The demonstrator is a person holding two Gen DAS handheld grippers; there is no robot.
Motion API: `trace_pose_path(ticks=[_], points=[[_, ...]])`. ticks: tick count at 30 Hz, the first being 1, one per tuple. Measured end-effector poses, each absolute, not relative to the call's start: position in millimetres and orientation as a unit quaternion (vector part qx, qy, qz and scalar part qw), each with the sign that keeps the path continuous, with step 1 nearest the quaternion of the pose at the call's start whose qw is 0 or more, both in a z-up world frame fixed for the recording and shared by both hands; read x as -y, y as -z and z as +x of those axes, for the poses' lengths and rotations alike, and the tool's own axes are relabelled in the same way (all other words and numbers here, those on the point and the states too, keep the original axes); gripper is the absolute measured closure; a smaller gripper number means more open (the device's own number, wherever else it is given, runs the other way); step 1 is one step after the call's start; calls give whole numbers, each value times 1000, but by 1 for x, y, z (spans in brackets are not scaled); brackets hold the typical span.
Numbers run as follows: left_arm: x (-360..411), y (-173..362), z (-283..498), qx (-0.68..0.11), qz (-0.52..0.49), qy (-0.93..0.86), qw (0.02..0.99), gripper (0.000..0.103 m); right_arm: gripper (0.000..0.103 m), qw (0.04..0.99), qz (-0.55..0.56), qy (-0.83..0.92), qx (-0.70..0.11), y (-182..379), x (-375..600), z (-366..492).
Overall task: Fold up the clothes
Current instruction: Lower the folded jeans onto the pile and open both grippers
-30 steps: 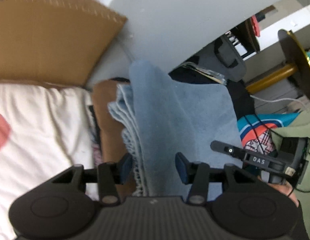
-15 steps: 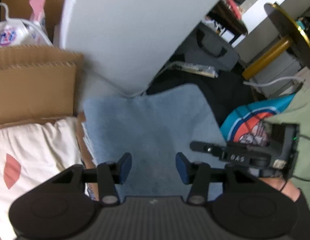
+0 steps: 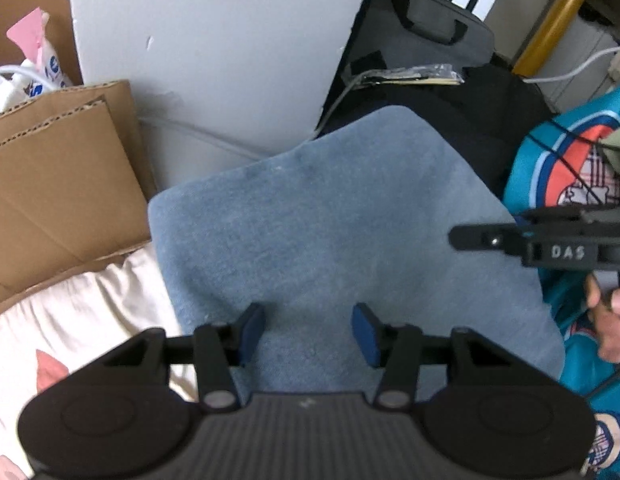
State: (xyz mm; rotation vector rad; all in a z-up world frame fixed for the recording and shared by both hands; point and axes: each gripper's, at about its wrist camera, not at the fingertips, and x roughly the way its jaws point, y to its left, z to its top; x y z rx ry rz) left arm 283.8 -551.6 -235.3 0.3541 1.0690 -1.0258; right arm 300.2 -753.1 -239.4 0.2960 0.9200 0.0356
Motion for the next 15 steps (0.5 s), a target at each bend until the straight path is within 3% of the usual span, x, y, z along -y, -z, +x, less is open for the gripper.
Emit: trace_pose_path(ticks=[2, 15], points=[[550, 236, 285, -485, 160, 466, 723, 50, 61, 889, 128, -9, -439, 236, 752, 297], [554, 239, 286, -481, 165, 466, 724, 49, 61, 918, 52, -32, -392, 203, 745, 297]])
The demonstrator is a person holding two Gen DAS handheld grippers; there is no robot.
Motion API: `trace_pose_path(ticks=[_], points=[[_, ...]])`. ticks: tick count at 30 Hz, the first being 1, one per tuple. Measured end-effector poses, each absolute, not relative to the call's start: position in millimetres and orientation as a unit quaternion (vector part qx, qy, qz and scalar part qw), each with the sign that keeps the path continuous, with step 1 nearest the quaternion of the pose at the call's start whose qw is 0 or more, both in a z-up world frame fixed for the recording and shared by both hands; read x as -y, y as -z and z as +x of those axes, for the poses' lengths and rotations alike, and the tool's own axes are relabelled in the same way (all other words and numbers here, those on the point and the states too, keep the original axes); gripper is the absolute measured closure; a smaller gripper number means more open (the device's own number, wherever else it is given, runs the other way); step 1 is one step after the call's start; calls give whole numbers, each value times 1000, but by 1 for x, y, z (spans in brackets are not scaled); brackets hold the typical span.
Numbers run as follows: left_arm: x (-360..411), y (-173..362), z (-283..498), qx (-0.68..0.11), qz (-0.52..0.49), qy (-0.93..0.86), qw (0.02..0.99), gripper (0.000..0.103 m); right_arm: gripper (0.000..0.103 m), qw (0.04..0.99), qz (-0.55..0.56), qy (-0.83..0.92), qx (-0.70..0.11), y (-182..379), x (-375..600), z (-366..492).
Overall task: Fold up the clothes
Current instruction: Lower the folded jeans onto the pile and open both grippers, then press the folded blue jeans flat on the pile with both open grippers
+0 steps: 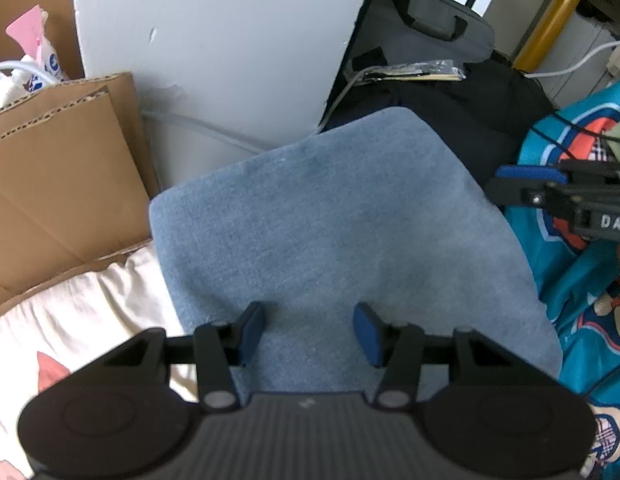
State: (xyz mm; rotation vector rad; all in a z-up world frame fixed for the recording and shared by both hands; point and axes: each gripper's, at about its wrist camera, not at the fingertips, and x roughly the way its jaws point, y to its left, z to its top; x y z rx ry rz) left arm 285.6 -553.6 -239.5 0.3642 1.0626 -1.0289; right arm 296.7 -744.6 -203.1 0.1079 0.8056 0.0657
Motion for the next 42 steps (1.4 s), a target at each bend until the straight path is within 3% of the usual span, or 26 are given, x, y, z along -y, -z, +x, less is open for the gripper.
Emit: trace_pose_path(ticks=[6, 8, 10, 19, 42], points=[[546, 237, 283, -477, 168, 463, 728, 52, 61, 910, 41, -28, -411, 231, 732, 316], [543, 229, 281, -471, 177, 466, 728, 66, 61, 909, 41, -21, -415, 235, 733, 319], [541, 222, 284, -469, 172, 472, 726, 72, 61, 912, 42, -20, -408, 232, 734, 320], [561, 214, 293, -404, 171, 499, 747, 70, 61, 924, 60, -16, -376, 225, 747, 340], [548, 249, 300, -432, 156, 446, 768, 68, 59, 909, 35, -28, -414, 271, 731, 394]])
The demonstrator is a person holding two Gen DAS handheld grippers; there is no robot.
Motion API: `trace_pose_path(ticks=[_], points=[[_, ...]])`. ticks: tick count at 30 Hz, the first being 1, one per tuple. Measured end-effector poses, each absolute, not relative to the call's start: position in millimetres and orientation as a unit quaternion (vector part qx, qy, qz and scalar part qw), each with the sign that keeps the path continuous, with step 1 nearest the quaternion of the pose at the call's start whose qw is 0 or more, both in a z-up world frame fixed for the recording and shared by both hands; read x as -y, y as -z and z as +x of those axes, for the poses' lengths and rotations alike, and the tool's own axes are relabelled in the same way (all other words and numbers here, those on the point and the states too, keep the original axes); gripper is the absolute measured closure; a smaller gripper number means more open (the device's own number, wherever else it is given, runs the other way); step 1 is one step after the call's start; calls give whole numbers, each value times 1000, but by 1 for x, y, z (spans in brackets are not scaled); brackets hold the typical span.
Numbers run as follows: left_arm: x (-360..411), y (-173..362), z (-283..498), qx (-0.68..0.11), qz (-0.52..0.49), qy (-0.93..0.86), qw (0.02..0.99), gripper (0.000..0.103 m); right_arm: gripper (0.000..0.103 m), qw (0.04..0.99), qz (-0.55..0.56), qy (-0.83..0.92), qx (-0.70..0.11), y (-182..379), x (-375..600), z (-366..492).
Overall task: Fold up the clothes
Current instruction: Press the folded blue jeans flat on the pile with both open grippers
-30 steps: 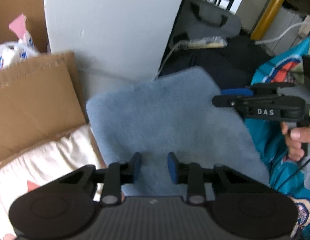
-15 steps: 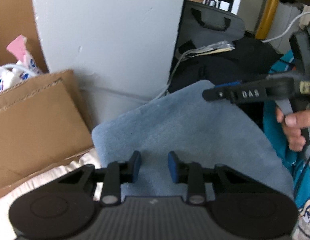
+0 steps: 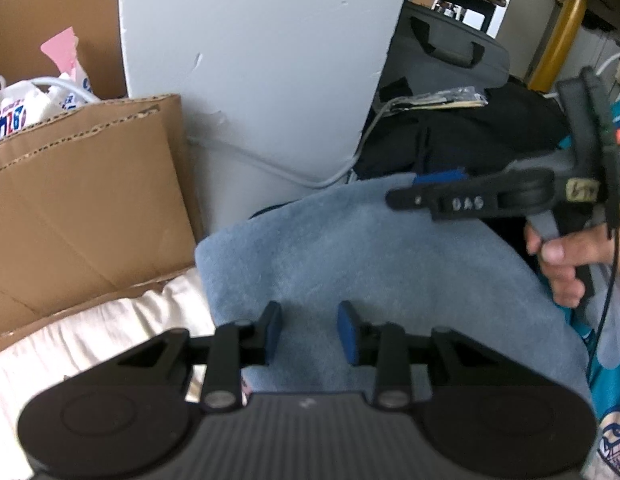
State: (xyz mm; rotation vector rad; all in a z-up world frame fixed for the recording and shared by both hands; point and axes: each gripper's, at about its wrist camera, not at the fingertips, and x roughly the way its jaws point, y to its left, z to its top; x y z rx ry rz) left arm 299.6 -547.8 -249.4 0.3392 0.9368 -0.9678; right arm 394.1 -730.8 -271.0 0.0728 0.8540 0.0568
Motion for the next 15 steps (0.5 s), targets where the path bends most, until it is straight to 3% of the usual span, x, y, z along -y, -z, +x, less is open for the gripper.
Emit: trace_pose_path(ticks=[5, 15], points=[[556, 236, 305, -432, 145, 446, 771, 74, 60, 908, 41, -26, -417, 264, 735, 389], [579, 240, 329, -438, 174, 390, 791, 75, 59, 904, 43, -72, -419, 258, 724, 347]])
